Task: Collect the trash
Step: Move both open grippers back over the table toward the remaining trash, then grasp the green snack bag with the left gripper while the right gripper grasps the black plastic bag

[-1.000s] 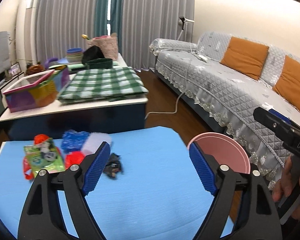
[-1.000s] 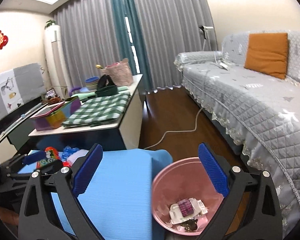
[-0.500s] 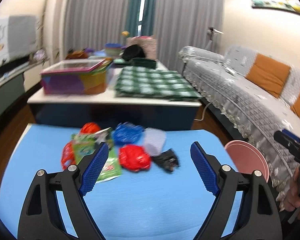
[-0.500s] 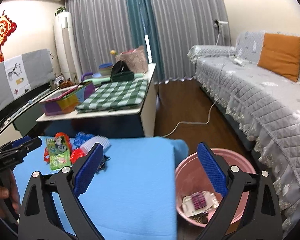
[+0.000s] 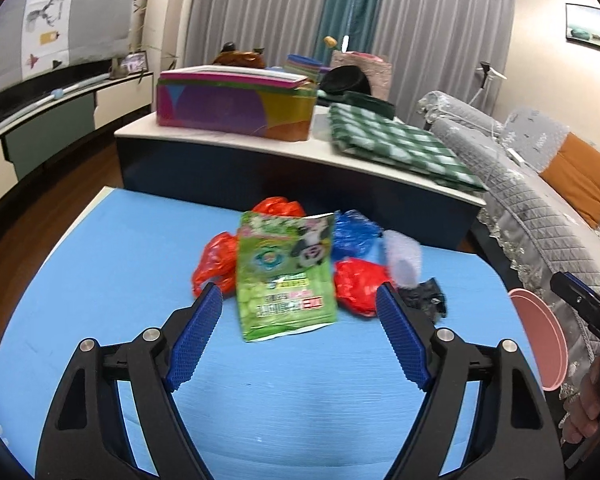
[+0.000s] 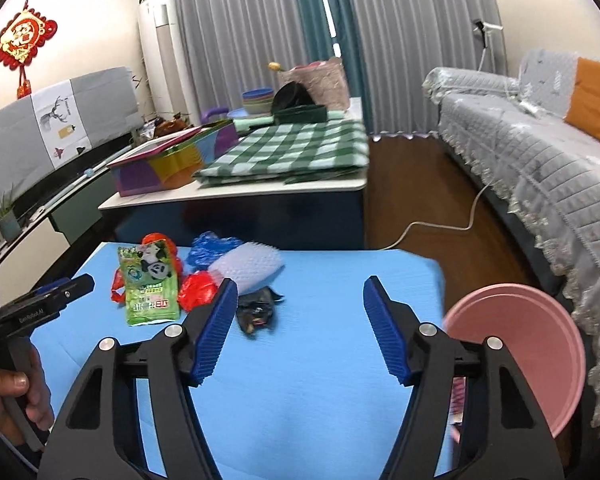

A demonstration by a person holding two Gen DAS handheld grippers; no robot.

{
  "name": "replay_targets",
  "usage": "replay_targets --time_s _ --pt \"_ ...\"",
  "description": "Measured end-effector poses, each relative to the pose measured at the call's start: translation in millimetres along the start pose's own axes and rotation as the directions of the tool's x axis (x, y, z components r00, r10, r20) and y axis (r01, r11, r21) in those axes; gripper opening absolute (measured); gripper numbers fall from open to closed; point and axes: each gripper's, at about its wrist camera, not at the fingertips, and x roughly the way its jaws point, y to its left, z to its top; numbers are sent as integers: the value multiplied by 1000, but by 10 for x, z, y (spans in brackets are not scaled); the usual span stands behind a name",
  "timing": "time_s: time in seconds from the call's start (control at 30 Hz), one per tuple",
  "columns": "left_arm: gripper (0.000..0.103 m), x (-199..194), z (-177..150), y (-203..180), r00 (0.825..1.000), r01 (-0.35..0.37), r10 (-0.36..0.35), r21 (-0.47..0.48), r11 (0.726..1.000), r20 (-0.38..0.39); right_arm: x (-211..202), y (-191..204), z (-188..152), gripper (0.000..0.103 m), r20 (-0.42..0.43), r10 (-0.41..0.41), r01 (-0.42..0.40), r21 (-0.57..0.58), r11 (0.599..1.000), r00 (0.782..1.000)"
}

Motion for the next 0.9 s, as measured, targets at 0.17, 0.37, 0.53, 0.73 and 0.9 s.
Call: replay_targets --time_s 0.17,0.37,0.53,0.73,0.9 --pt "70 83 14 76 1000 -17 17 -7 1000 -7 252 97 -60 64 -34 27 -27 6 1000 999" --pt "62 192 64 83 999 -38 38 -4 999 -8 539 177 -169 64 -76 52 -51 17 999 996" --pt "58 361 104 109 999 -50 50 -4 999 -17 758 237 -220 64 -99 60 -59 20 998 993" --pt "58 546 148 201 997 -65 65 -17 998 -29 1006 262 -241 64 -156 73 -71 19 997 985" --pt "58 700 206 238 998 -46 46 -19 999 -32 1138 303 -239 65 -181 89 -90 3 996 979"
